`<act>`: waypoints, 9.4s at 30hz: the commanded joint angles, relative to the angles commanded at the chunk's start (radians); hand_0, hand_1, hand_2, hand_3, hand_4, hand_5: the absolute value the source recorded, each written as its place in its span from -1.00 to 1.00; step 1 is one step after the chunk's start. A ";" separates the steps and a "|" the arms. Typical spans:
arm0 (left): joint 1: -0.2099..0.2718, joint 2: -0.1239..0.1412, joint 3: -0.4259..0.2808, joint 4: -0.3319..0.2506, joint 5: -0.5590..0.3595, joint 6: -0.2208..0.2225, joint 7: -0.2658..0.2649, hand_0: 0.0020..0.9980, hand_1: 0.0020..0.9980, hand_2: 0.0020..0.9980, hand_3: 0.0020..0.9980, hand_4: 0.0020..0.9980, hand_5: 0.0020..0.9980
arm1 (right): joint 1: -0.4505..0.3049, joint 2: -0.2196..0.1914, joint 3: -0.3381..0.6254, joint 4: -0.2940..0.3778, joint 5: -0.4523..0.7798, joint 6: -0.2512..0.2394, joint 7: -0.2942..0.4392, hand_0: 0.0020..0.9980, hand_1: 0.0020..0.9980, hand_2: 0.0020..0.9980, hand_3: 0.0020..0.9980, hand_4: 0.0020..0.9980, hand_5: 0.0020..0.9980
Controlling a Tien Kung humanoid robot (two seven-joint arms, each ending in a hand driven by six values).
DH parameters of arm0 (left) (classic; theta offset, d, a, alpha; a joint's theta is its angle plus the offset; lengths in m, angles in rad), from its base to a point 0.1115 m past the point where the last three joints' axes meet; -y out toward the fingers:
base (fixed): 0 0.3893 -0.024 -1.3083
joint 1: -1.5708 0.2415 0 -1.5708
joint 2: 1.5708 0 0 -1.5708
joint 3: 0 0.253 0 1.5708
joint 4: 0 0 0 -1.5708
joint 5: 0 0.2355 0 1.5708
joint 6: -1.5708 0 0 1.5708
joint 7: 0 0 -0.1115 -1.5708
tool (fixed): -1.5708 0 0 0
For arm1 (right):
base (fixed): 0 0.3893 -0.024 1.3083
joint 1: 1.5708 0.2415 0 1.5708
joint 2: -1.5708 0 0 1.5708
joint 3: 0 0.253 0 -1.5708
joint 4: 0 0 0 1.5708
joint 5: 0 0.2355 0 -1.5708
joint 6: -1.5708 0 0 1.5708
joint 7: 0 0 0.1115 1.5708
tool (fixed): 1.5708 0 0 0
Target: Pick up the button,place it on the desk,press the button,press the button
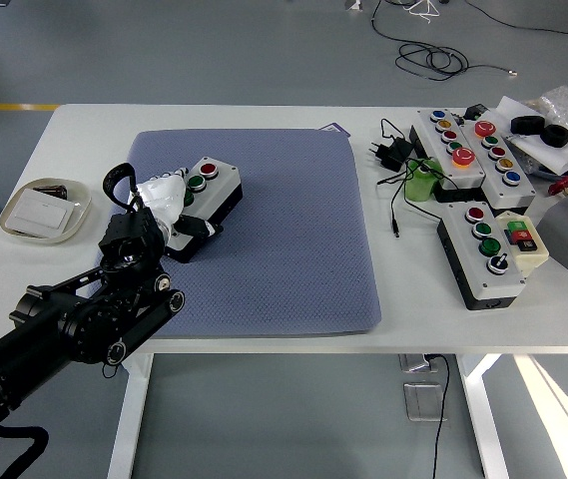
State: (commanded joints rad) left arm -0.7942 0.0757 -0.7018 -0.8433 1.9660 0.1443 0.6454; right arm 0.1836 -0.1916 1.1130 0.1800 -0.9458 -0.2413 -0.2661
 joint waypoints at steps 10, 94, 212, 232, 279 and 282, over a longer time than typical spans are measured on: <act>-0.014 0.004 0.001 0.014 0.023 -0.003 0.000 0.03 0.37 0.60 1.00 0.54 -0.53 | 0.004 -0.001 0.001 0.000 0.004 0.000 0.002 0.58 0.60 0.64 0.50 -0.18 -0.04; -0.037 0.176 0.160 -0.097 0.134 -0.001 -0.777 0.09 0.00 -0.08 -0.33 -0.17 -1.00 | 0.005 0.003 -0.019 0.000 0.026 -0.002 0.003 0.58 0.60 0.64 0.50 -0.18 -0.04; 0.087 0.244 -0.047 -0.580 0.188 -0.575 -0.355 -1.00 -0.88 -0.77 0.81 0.12 -0.62 | 0.004 0.005 -0.024 0.000 0.031 -0.003 0.005 0.58 0.60 0.64 0.50 -0.18 -0.04; 0.089 0.240 -0.051 -0.590 0.213 -0.528 -0.361 -1.00 -0.88 -0.77 0.70 0.11 -0.58 | -0.006 0.005 -0.027 0.000 0.030 -0.003 0.004 0.58 0.60 0.64 0.50 -0.18 -0.04; 0.030 0.175 0.006 -0.444 0.131 -0.520 -0.365 -1.00 -0.90 -0.80 0.63 0.14 -0.52 | 0.012 0.002 -0.008 0.000 0.016 -0.002 0.003 0.58 0.60 0.64 0.50 -0.18 -0.04; 0.033 0.175 0.000 -0.446 0.129 -0.509 -0.366 -1.00 -0.90 -0.80 0.63 0.14 -0.52 | 0.011 0.002 -0.008 0.000 0.015 -0.002 0.003 0.58 0.60 0.64 0.50 -0.18 -0.04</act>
State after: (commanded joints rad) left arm -0.7616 0.2504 -0.7016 -1.2894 2.0950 -0.3652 0.2791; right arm 0.1944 -0.1892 1.1052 0.1800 -0.9305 -0.2432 -0.2632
